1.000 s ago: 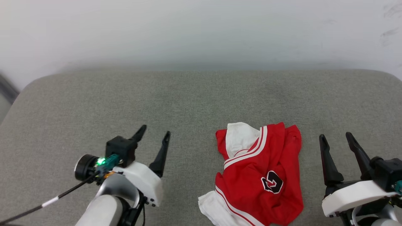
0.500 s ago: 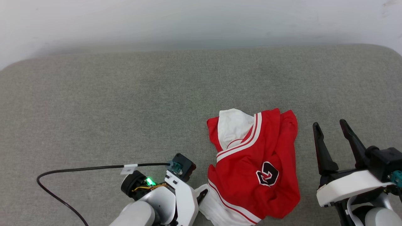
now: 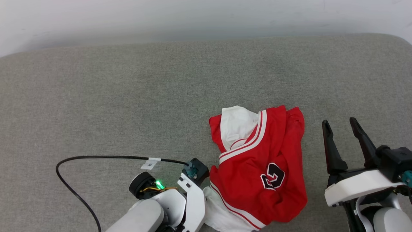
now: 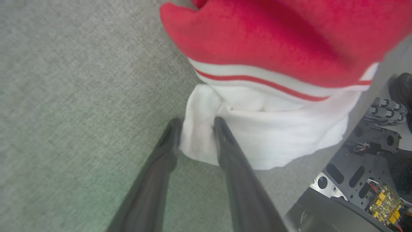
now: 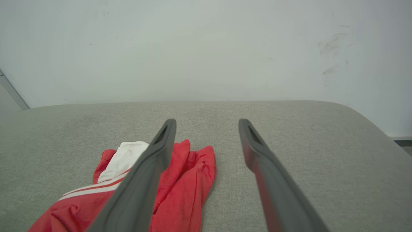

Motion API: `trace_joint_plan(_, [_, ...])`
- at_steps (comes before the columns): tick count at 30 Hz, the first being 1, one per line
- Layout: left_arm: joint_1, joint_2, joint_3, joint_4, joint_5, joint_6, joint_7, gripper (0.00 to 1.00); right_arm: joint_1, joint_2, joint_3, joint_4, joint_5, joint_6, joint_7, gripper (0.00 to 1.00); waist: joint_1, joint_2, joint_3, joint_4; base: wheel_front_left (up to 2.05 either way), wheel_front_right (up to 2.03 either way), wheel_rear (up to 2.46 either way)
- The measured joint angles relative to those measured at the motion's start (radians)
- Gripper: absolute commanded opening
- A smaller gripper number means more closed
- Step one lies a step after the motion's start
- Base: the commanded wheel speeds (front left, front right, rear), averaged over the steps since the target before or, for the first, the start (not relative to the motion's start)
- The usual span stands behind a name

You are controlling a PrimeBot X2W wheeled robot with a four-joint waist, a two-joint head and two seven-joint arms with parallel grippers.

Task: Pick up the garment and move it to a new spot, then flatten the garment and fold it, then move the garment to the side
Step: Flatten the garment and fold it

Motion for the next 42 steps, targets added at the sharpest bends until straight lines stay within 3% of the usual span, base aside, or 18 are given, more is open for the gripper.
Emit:
trace_joint_plan(5, [-0.007, 0.02, 0.034, -0.03, 0.012, 0.022, -0.089, 0.0, -0.001, 0.0, -0.009, 0.007, 0.002, 0.0, -0.004, 1.0, 0.0, 0.0, -0.011, 0.018, 0.0, 0.0, 0.0])
trace_joint_plan(12, [-0.007, 0.102, 0.189, -0.124, -0.006, 0.146, -0.182, 0.0, -0.001, 0.0, -0.011, 0.007, 0.008, 0.0, -0.004, 1.0, 0.0, 0.0, -0.024, 0.041, 0.0, 0.0, 0.0])
trace_joint_plan(18, [0.126, 0.15, 0.324, -0.128, -0.103, 0.254, -0.216, 0.0, -0.002, 0.0, -0.011, 0.006, 0.015, 0.0, -0.005, 1.0, 0.0, 0.0, -0.022, 0.043, 0.0, 0.0, 0.0])
trace_joint_plan(23, [0.215, 0.155, 0.387, -0.089, -0.165, 0.292, -0.255, 0.0, -0.003, 0.0, -0.016, 0.007, 0.015, 0.0, -0.006, 1.0, 0.0, 0.0, -0.019, 0.045, 0.0, 0.0, 0.0])
trace_joint_plan(24, [0.223, 0.152, 0.39, -0.085, -0.173, 0.291, -0.264, 0.39, -0.003, 0.0, -0.018, 0.007, 0.015, 0.0, -0.006, 1.0, 0.0, 0.0, -0.02, 0.047, 0.0, 0.0, 0.0])
trace_joint_plan(25, [0.228, 0.147, 0.39, -0.083, -0.173, 0.289, -0.277, 1.0, -0.003, 0.0, -0.02, 0.007, 0.014, 0.0, -0.006, 1.0, 0.0, 0.0, -0.02, 0.049, 0.0, 0.0, 0.0])
trace_joint_plan(38, [0.231, 0.084, 0.412, -0.108, -0.119, 0.294, -0.537, 1.0, 0.02, 0.0, -0.026, 0.001, -0.001, 0.0, 0.019, 1.0, 0.0, 0.0, -0.088, 0.063, 0.0, 0.0, 0.0])
trace_joint_plan(42, [0.223, 0.059, 0.403, -0.153, -0.047, 0.306, -0.689, 1.0, 0.034, 0.0, -0.026, -0.005, -0.002, 0.0, 0.031, 1.0, 0.0, 0.0, -0.116, 0.064, 0.0, 0.0, 0.0])
